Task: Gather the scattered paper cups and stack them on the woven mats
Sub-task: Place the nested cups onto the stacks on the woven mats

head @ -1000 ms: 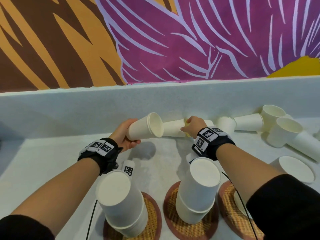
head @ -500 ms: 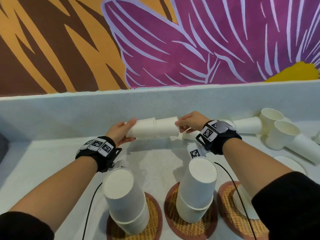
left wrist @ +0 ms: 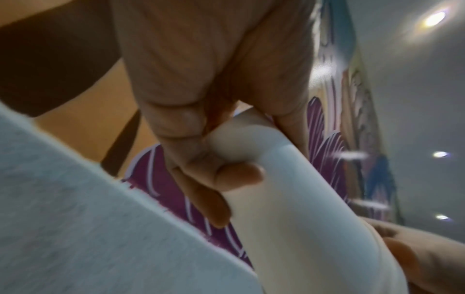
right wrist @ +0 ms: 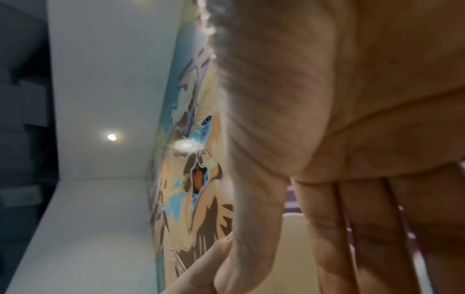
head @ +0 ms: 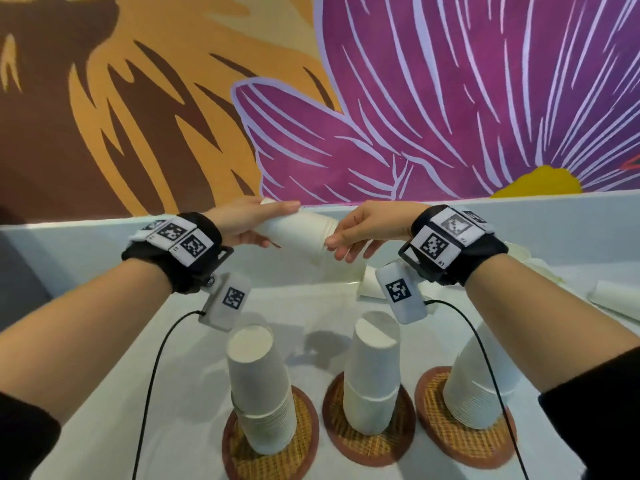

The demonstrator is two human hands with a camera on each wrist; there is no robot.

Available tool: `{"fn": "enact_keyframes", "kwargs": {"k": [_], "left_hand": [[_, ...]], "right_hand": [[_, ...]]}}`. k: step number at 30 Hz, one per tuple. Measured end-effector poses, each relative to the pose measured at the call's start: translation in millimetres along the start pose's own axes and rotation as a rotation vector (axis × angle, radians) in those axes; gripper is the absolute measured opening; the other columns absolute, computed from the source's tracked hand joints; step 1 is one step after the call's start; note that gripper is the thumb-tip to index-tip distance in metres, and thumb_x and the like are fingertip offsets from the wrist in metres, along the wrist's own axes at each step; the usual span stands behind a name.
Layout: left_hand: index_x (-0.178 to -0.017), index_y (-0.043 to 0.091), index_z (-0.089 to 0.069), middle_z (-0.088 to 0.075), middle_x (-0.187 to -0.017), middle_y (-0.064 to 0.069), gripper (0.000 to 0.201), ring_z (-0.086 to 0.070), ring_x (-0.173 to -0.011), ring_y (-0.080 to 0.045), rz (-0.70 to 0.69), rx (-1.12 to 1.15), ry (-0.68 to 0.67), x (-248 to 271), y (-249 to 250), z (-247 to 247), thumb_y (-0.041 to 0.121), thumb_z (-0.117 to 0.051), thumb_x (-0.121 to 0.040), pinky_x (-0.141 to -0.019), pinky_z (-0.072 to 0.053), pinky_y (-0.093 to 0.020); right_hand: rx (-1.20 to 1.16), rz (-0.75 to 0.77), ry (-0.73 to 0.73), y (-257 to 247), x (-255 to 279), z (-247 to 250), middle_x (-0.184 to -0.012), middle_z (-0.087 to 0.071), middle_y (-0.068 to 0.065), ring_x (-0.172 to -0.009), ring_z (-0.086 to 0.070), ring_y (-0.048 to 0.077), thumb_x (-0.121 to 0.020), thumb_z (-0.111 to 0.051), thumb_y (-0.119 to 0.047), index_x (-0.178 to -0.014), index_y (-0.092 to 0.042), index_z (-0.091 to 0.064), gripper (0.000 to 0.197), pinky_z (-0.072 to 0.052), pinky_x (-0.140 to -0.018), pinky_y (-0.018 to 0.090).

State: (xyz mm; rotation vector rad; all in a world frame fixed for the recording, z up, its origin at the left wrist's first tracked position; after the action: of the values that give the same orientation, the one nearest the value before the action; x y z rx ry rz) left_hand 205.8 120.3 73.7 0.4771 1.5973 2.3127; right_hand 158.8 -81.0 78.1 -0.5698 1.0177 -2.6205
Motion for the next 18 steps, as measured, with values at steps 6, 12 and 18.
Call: {"fn": "enact_keyframes", "kwargs": {"k": [6,12,18], "left_hand": [[-0.109,0.016,-0.064,-0.069,-0.093,-0.002,0.042,-0.066,-0.077,-0.014,-0.071,-0.179,-0.037,40,49,-22,0.044,-0.066,-0.078,-0.055,-0.052,-0.018],[-0.106,0.023,-0.060,-0.061,-0.097,0.005,0.040,-0.061,-0.081,-0.014,-0.252,-0.756,-0.103,73,80,-90,0.046,-0.072,-0.075,-0.057,-0.051,-0.023],[-0.118,0.021,-0.052,-0.050,-0.107,0.003,0.053,-0.049,-0.097,-0.018,-0.313,-1.237,-0.295,78,25,-182,0.044,-0.072,-0.076,-0.080,-0.039,-0.029]], "right_hand": [[-0.002,-0.033,0.072,6,57,6,-0.099,-0.072,-0.005,-0.092,-0.068,0.012,-0.088,-0.060,-0.037,-0.112,-0.016,-0.065,0.032,-0.052,-0.087,0.029],[0.278,-0.283,0.193,32,99,7,-0.105,-0.068,-0.008,-0.104,-0.061,0.013,-0.085,-0.064,-0.040,-0.114,-0.022,-0.064,0.035,-0.045,-0.096,0.032],[0.528,-0.588,0.268,79,129,-11,-0.129,-0.058,0.005,-0.112,-0.055,0.024,-0.075,-0.071,-0.050,-0.122,-0.011,-0.056,0.063,-0.042,-0.091,0.033]]}}
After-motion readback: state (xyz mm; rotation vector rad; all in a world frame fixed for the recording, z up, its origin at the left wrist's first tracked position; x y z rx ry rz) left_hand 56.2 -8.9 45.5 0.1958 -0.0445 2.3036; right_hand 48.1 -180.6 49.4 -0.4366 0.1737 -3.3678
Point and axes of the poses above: each hand's wrist, its own x-axis away from the middle knuckle, its own z-axis out of the back of the hand, y = z × x, the point moved 3 cm from there along -x, towards the middle knuckle
